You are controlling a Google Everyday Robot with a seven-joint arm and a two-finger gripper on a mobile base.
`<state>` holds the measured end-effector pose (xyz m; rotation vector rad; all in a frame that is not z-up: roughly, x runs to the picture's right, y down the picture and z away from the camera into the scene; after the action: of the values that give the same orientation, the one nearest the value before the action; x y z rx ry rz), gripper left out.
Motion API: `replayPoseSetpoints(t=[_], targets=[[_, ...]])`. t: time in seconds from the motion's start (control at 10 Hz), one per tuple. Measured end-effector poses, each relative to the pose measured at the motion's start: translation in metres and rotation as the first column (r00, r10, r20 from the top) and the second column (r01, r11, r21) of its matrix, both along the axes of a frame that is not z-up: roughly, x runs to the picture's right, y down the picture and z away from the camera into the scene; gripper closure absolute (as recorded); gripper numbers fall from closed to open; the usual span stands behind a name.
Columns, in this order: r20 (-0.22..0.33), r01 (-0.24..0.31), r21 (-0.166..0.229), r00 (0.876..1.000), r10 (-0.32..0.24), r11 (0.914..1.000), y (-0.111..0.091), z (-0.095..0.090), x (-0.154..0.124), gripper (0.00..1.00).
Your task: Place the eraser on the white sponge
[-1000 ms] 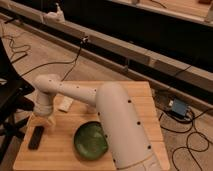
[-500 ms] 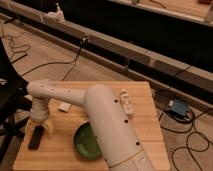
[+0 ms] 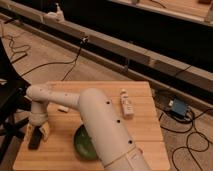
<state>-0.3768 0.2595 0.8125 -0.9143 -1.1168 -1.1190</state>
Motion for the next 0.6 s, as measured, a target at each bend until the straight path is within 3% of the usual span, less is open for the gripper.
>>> replayPoseSetpoints(t=[0.4,0.6], targets=[[-0.024,-0.051,0.034,0.998,0.052,0.9981,-0.015,0.003,0.006,0.96],[-0.041,-0.113,0.076,0.992,0.117,0.9907,-0.035,0.0,0.018,1.0]])
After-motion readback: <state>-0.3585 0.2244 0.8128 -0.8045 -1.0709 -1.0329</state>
